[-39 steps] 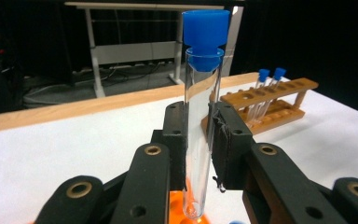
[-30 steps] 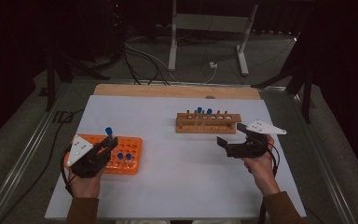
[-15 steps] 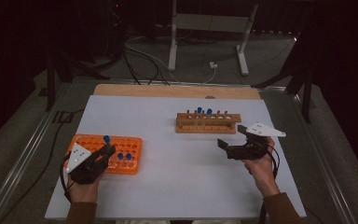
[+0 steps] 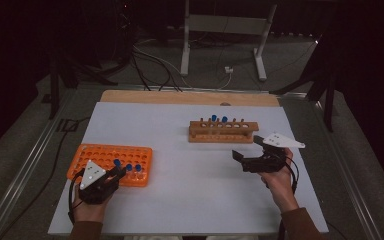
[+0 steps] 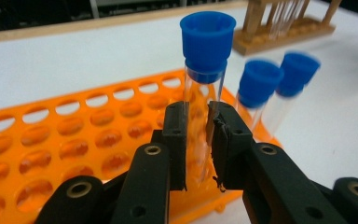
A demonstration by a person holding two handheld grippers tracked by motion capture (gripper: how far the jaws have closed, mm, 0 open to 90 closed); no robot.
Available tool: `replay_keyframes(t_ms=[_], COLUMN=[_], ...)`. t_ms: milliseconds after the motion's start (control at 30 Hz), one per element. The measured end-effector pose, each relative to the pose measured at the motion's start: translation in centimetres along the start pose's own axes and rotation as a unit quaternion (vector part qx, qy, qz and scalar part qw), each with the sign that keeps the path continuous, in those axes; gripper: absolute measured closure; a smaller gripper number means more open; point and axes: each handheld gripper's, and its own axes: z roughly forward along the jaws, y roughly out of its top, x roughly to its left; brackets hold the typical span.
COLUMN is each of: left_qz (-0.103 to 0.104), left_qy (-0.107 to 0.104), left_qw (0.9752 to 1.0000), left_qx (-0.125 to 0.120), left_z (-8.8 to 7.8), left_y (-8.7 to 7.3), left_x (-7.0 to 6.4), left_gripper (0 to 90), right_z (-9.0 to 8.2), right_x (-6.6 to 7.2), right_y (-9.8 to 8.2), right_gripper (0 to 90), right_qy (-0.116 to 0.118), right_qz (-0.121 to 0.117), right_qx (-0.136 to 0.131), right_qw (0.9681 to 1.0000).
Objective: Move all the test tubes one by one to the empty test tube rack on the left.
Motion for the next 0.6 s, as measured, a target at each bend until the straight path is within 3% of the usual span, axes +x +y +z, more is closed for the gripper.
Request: replay_keyframes(t_ms=[133,367,600], left_qz=[0.018,0.036,0.034], left_qy=[0.004,0.011,0.008], left_qw=[0.9995,0.9981,0.9977], left_qx=[0.026,0.050,0.059], left_z=[0.4,0.9,1.1], left_y=[-0.2,-0.2,-0.3], left_x=[-0.3,-0.6,-0.6], left_gripper=[78.0,78.2,78.2], right_z=[0.1,0.4,0.8], right_x=[0.1,0.1,0.2], right_y=[-0.1,-0.4,-0.6], right_gripper=[0.0,0.0,0.0], right_qy=[0.002,0.004,0.007], right_qz=[0.000,0.000,0.000], right_qx=[0.002,0.006,0.010], right_qw=[1.0000,1.0000,0.9999])
